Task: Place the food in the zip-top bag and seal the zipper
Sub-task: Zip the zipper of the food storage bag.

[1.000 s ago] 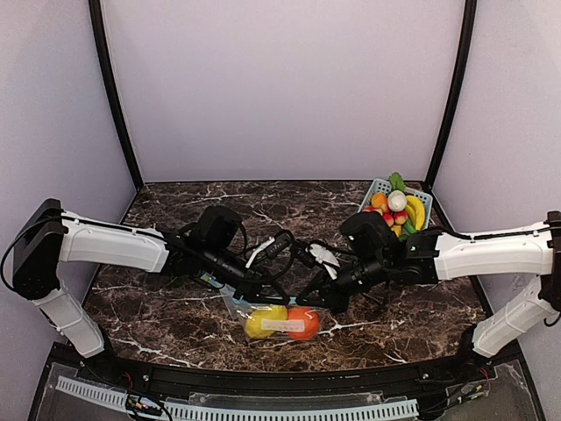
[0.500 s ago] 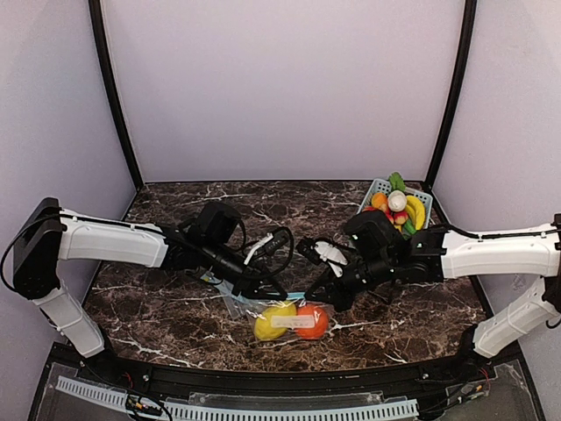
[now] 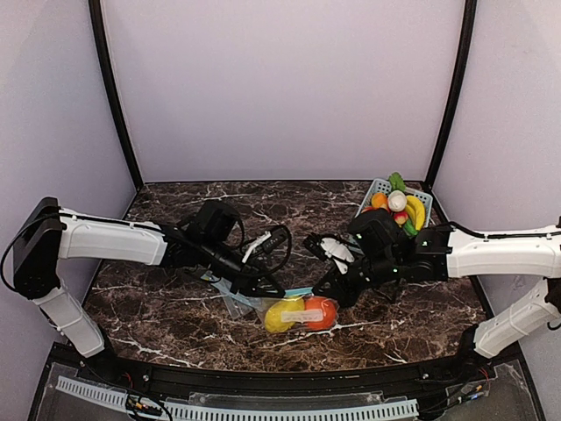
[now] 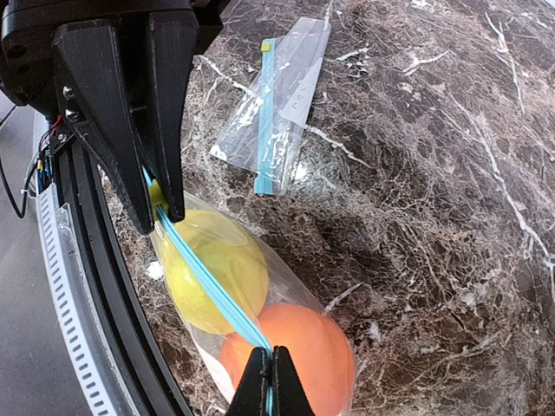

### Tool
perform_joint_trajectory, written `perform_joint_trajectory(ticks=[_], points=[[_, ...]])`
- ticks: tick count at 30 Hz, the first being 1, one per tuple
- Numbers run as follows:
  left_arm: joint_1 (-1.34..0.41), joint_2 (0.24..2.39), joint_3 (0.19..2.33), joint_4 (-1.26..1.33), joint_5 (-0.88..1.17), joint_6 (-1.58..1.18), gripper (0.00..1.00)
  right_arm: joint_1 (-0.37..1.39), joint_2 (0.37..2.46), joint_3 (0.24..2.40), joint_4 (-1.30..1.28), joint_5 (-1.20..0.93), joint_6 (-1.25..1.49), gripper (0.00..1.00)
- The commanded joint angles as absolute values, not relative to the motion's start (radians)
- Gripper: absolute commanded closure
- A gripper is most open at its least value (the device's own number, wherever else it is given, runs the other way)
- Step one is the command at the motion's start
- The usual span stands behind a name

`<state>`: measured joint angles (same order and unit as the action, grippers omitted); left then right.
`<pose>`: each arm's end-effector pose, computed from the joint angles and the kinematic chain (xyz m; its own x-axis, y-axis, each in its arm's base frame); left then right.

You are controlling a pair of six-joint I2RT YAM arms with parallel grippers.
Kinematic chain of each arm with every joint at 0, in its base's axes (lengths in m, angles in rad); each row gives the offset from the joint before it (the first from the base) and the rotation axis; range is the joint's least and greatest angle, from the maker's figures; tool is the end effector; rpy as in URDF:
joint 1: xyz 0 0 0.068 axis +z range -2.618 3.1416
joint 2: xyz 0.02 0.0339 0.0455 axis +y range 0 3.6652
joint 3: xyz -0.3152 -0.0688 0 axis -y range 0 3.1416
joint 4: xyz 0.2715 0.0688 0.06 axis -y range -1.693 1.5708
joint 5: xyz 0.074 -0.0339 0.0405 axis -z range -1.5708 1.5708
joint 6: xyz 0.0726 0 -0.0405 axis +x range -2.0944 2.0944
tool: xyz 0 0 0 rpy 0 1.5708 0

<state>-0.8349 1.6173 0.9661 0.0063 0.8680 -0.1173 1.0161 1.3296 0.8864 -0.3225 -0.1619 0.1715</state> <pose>0.2164 -0.3215 0.2388 -0.5047 0.4446 -0.7400 0.8351 0.0341 -0.5491 0.1590 0.2788 0.2564 -0.5133 -0.5086 -0.6913 -0.8246 0.5154 0.2331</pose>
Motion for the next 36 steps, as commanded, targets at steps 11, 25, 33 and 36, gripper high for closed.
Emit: perform_joint_trajectory(ticks=[11, 25, 33, 36], points=[[-0.795, 1.528, 0.932, -0.162, 0.883, -0.070, 0.99, 0.938, 1.279, 0.903, -0.448, 0.049, 0.233, 1.00], [-0.762, 1.489, 0.914, -0.194, 0.872, -0.053, 0.99, 0.919, 1.238, 0.914, -0.449, -0.025, 0.244, 1.00], [-0.761, 1.480, 0.910, -0.197, 0.857, -0.054, 0.99, 0.918, 1.228, 0.912, -0.445, -0.042, 0.242, 1.00], [-0.762, 1.471, 0.910, -0.189, 0.844, -0.061, 0.99, 0.919, 1.223, 0.914, -0.434, -0.075, 0.250, 1.00]])
